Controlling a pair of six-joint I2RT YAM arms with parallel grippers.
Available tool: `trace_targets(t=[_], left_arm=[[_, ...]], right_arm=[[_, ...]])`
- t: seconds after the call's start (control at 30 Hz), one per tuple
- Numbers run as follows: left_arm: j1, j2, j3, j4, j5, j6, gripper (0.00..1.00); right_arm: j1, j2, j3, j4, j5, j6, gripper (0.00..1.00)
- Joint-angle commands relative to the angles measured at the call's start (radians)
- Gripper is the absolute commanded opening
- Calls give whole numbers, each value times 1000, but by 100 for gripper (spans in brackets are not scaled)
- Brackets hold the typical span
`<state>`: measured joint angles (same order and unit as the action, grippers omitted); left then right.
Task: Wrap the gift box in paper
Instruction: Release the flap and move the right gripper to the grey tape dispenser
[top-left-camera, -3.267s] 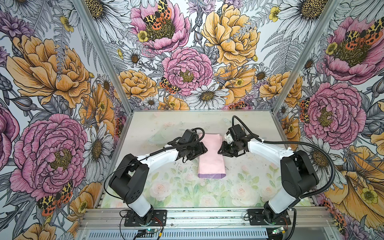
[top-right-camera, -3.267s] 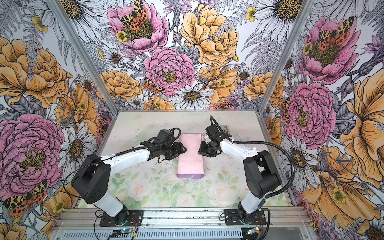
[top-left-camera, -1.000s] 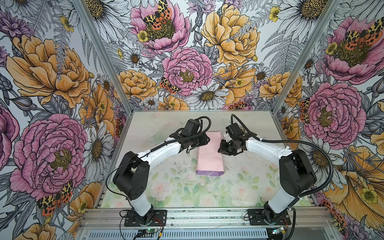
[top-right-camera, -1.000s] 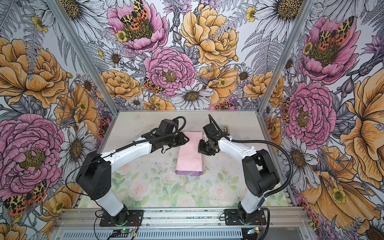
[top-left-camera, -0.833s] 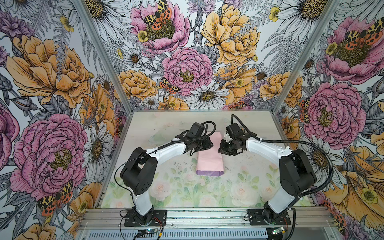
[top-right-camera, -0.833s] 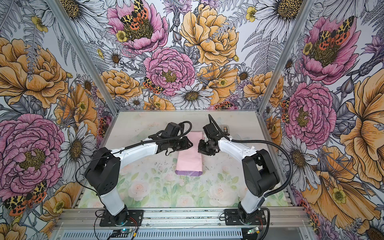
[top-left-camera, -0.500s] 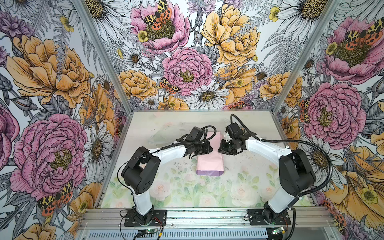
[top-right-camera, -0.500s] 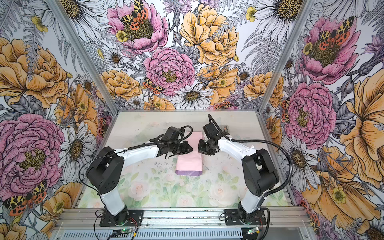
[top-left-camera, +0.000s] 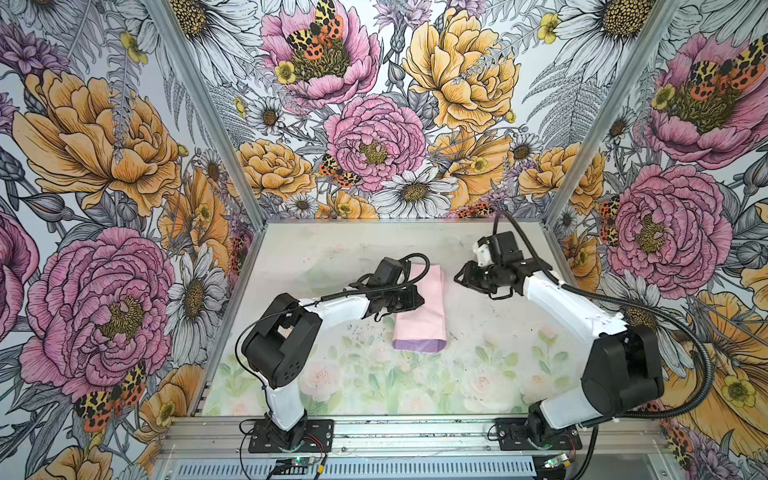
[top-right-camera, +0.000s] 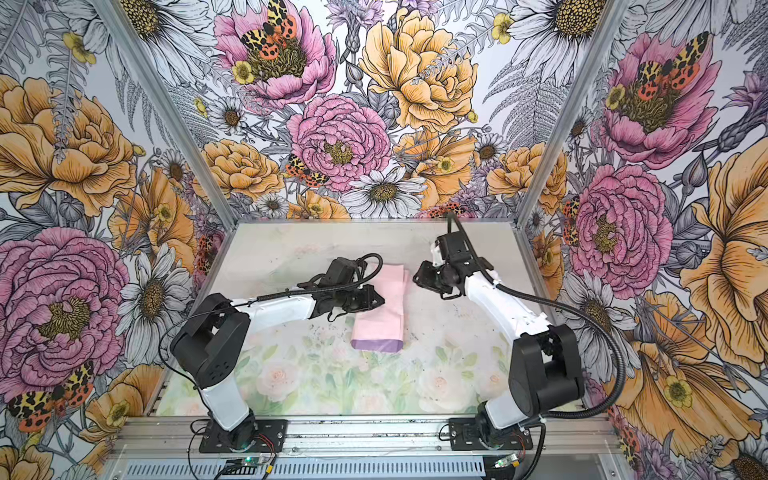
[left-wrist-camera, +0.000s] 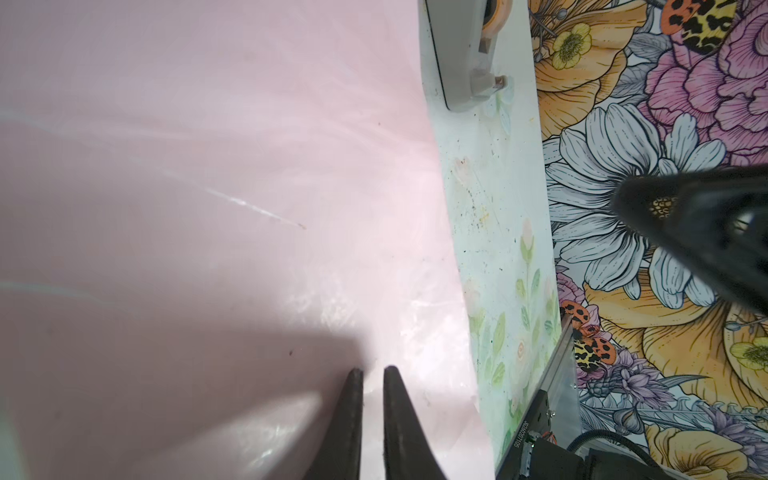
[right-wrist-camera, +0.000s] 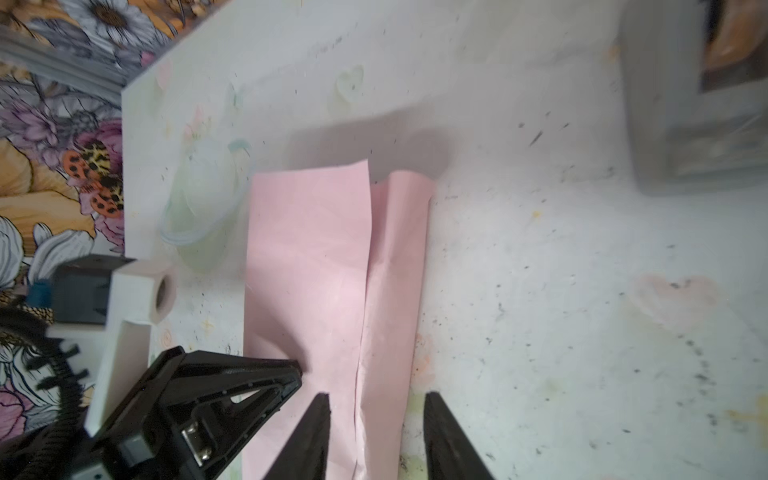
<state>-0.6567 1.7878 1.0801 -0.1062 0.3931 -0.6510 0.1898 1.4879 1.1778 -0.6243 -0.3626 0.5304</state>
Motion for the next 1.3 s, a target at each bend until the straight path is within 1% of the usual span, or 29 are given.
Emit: trace_targets(t=[0.0, 0.1, 0.23, 0.33, 0.5, 0.6, 0.83, 1.27], left_arm=[[6, 12, -33, -38, -11, 13, 14], [7, 7, -40, -38, -11, 13, 14], [6, 5, -38, -39, -9, 9, 14], [6, 5, -36, -36, -11, 5, 14], [6, 12, -34, -23, -8, -5, 14], [6, 17, -31, -20, -6, -9, 14], [7, 19, -30, -19, -5, -10, 14], [7, 20, -28, -16, -8, -18, 14]], right_arm=[[-87, 38, 32, 0, -90, -167, 39], [-166, 110, 94, 0, -115, -256, 38], [-234, 238, 200, -8, -151, -354, 36], [-260, 316, 264, -23, -164, -424, 36], [-298, 412, 346, -40, -159, -495, 35], [-322, 456, 375, -66, -172, -525, 34], [-361, 530, 404, -108, -243, -579, 32], [-373, 662, 486, -170, -374, -623, 32]])
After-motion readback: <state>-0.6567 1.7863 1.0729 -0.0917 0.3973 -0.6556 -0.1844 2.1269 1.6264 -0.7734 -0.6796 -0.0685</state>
